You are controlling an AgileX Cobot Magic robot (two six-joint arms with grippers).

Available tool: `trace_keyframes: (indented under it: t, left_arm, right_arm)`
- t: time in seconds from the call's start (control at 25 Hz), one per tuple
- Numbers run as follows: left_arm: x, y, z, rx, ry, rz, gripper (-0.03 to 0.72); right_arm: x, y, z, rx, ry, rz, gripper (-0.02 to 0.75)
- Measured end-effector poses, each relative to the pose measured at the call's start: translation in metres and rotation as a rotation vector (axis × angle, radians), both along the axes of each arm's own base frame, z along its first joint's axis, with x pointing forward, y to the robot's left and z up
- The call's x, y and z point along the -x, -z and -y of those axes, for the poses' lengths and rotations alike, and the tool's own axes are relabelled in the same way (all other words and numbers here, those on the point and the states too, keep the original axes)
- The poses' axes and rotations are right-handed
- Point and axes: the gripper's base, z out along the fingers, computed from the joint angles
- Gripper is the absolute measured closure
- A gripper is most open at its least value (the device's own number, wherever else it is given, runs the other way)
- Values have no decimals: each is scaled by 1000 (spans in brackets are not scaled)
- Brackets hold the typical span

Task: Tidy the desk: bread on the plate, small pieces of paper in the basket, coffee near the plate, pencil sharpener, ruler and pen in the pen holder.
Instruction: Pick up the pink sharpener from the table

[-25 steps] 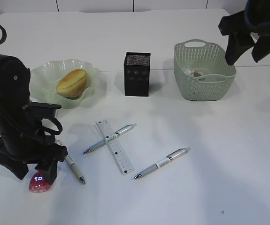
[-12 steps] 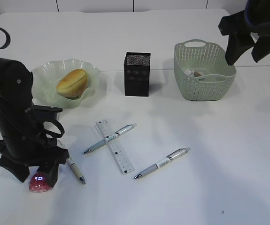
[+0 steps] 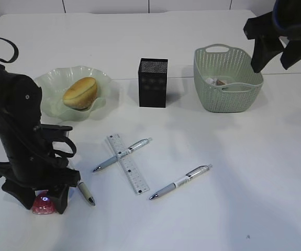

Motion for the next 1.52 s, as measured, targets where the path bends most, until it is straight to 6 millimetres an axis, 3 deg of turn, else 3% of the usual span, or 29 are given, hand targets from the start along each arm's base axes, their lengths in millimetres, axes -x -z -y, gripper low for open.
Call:
trace_keyframes:
  t: [0.16,0.52,1.04,1.52]
  left_arm:
    - [0,0,0,1,-1,0,200]
    - [0,0,0,1,-1,0,375]
    - [2,-5,0,-18,7,-64,399]
    - [-22,-48,12,-14,25,-90,399]
  right_arm:
    - [0,0,0,0,0,0,278]
    - [0,0,0,0,0,0,278]
    - [0,0,0,0,0,0,278]
    - [0,0,0,0,0,0,278]
